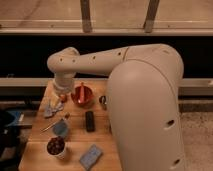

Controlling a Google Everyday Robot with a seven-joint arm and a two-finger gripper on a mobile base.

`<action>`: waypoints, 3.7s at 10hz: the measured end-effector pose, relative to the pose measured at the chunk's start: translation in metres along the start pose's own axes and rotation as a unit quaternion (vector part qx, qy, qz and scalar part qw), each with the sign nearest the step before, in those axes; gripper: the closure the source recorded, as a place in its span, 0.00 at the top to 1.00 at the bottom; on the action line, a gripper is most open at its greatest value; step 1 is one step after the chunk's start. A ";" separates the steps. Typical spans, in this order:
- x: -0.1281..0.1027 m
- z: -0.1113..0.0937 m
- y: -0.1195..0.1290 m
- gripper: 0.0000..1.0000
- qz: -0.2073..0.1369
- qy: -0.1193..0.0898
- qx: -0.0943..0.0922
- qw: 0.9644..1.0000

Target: Place fork in table surface

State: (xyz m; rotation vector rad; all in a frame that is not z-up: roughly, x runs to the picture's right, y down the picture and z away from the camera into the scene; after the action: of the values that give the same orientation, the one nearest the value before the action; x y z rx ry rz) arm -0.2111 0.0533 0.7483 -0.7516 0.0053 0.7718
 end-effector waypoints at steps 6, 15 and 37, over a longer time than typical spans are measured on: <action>0.017 0.072 -0.001 0.80 0.045 0.041 -0.043 0.997; 0.020 0.136 -0.001 0.80 0.064 0.085 -0.100 0.989; 0.004 0.090 -0.009 0.00 0.059 0.042 -0.073 0.995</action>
State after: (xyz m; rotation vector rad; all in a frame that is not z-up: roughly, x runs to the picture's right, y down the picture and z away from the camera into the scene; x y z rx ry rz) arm -0.2261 0.1068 0.8192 -0.9300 0.0709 0.8587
